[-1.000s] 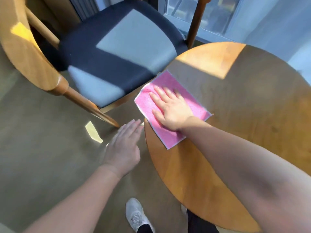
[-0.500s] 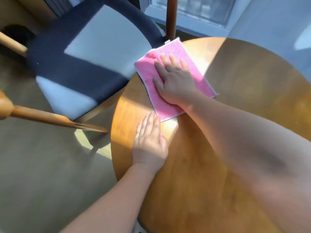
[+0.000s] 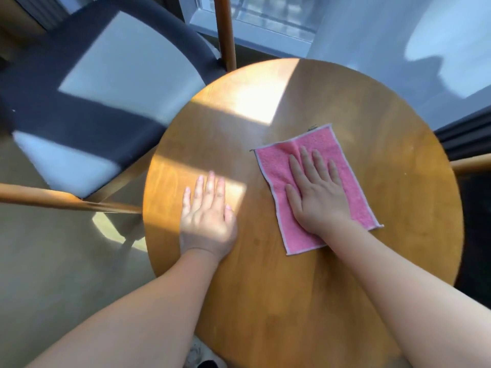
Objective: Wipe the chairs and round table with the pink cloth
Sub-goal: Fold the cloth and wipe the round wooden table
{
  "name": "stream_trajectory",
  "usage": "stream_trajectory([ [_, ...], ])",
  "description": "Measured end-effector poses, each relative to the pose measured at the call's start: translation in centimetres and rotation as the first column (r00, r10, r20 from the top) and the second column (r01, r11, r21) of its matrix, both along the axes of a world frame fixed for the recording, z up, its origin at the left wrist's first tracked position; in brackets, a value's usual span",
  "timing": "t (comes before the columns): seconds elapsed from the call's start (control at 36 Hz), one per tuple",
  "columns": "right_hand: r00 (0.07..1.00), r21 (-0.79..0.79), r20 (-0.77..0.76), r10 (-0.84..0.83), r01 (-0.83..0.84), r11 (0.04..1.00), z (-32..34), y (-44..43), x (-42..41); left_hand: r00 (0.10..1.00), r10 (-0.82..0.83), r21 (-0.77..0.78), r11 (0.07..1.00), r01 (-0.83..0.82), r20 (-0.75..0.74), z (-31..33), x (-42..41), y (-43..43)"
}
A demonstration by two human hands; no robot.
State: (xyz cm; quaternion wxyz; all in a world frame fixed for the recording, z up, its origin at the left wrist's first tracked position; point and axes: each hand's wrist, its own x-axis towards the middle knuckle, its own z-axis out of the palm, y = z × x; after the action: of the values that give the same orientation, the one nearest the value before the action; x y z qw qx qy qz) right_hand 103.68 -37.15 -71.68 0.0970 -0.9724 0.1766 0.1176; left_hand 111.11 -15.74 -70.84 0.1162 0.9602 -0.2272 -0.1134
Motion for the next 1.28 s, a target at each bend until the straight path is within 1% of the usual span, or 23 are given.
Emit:
stream_trajectory([
  [0.11,0.999,-0.002,0.011,-0.034,0.034,0.999,-0.3,0.3,0.0,1.000,0.000,-0.005,1.000,0.000,0.008,-0.2,0.1,-0.1],
  [0.25,1.000,0.006,-0.017,-0.015,0.015,1.000,0.3,0.2,2.3,1.000,-0.004,-0.009,1.000,0.004,0.009,-0.1,0.1,-0.1],
  [0.47,0.991,0.057,0.057,0.117,-0.121,0.991,0.7,0.9,16.3,1.000,-0.017,-0.018,1.000,0.017,0.005,0.2,0.3,-0.3],
  [0.53,0.989,0.039,0.057,0.138,-0.140,0.989,0.6,1.2,19.3,1.000,-0.016,-0.012,1.000,0.016,0.009,0.2,0.3,-0.3],
  [0.61,0.987,-0.019,0.043,0.156,-0.155,0.988,0.2,1.1,21.6,1.000,-0.015,-0.016,1.000,0.015,0.018,0.1,0.4,-0.3],
  [0.67,0.985,-0.019,0.056,0.160,-0.160,0.987,0.3,0.9,21.7,1.000,-0.010,-0.016,1.000,0.010,0.018,0.1,0.3,-0.3],
  [0.75,0.984,-0.008,0.058,0.167,-0.167,0.986,0.5,0.4,21.1,1.000,0.003,-0.024,1.000,-0.002,0.022,0.0,0.2,-0.2],
  [0.86,0.992,0.013,0.100,0.075,-0.077,0.997,0.6,-1.7,17.7,0.999,0.006,-0.035,0.999,-0.004,0.050,0.0,0.3,-0.4],
  [1.03,0.991,0.031,0.069,-0.113,0.111,0.993,0.3,-4.8,8.9,0.999,0.016,-0.023,1.000,-0.015,0.048,0.1,0.0,-0.4],
  [1.19,0.944,0.031,0.012,-0.330,0.329,0.944,0.3,-3.1,-2.9,0.998,0.011,-0.038,0.999,-0.008,0.061,0.1,-0.1,-0.4],
  [1.28,0.929,0.005,-0.025,-0.368,0.369,0.930,0.1,-1.7,-6.7,0.998,0.009,-0.037,0.999,-0.007,0.067,0.0,-0.1,-0.3],
])
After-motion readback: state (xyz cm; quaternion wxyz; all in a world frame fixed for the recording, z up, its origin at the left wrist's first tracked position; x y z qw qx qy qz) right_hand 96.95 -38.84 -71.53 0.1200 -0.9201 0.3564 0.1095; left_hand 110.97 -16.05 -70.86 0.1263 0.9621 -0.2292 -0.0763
